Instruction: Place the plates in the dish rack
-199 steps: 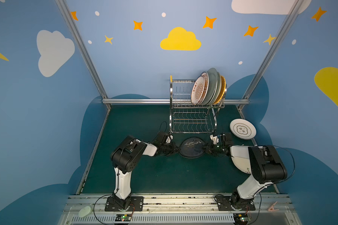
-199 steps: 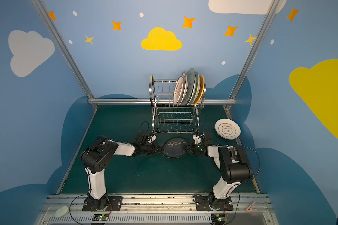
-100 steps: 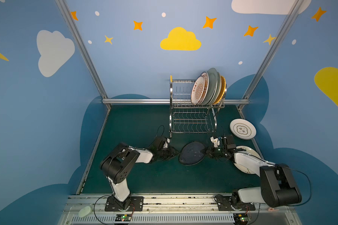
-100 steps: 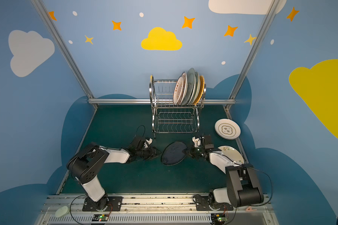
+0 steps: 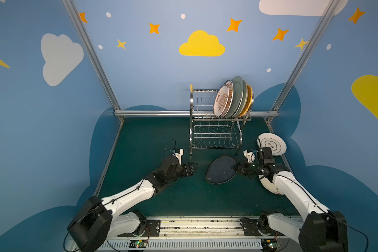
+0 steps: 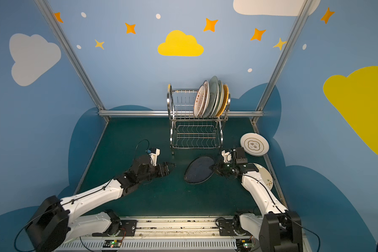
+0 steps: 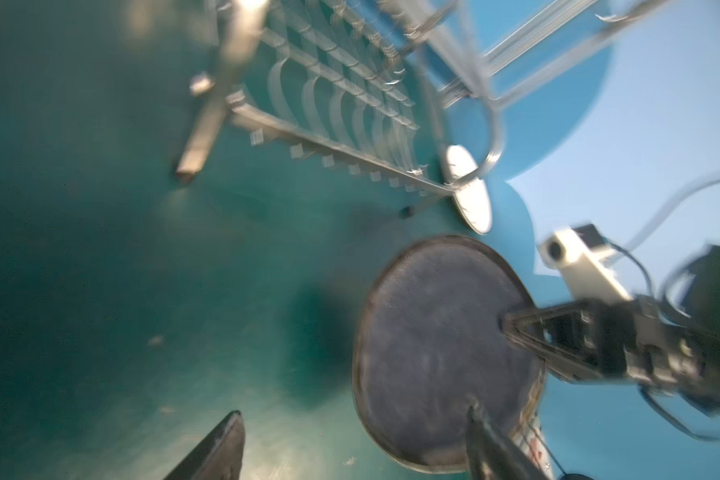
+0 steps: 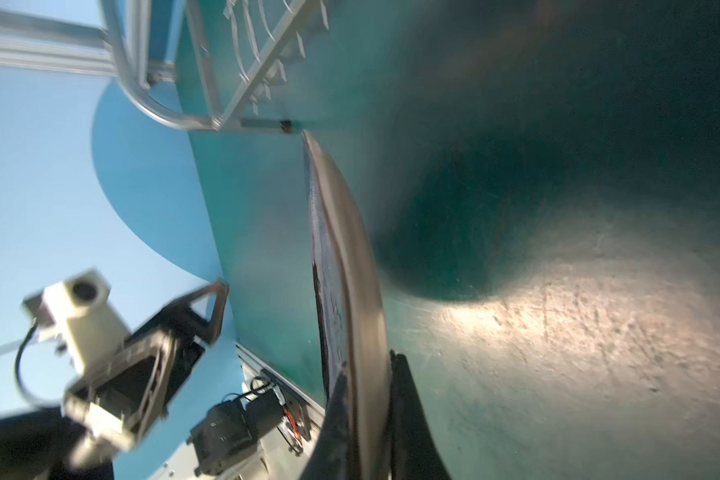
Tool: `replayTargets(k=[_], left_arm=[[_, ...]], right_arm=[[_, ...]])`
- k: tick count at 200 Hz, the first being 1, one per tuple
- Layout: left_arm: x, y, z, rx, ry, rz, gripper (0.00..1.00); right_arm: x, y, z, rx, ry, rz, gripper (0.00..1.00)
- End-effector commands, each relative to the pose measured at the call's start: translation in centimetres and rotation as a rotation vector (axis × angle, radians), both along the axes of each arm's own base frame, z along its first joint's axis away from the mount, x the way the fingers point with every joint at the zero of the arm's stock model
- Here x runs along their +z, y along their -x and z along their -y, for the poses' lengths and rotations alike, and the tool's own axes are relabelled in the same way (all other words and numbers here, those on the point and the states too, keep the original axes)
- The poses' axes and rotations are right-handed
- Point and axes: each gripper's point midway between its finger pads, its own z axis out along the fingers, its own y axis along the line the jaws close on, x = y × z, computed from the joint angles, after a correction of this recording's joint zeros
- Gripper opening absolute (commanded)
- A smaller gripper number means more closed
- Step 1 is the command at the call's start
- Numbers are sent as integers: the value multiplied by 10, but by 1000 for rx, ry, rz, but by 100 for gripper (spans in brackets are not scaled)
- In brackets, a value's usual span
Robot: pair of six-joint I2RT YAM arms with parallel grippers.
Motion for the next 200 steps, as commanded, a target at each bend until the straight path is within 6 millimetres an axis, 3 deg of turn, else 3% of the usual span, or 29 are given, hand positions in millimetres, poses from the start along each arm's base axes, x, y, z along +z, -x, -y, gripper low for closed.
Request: replayTargets(k=[1, 7, 30, 81, 140, 200], left_arm=[[21, 5, 2, -25, -159, 280, 94], [29, 12, 9, -53, -172, 345, 100], [49, 38, 39, -179, -250, 577, 100], [45, 70, 105, -412, -562, 914, 100], [32, 79, 162, -524, -652, 1038, 98], [21, 67, 196, -463, -741, 1096, 87]], right_arm=[[37, -2, 2, -23, -44, 40, 0], [39, 0, 4, -33, -40, 36, 0], [51, 2, 12, -80, -11, 50, 0], [74, 5, 36, -215, 55, 187, 0], [86, 14, 44, -276, 52, 214, 0], [90, 17, 41, -283, 18, 197, 0]])
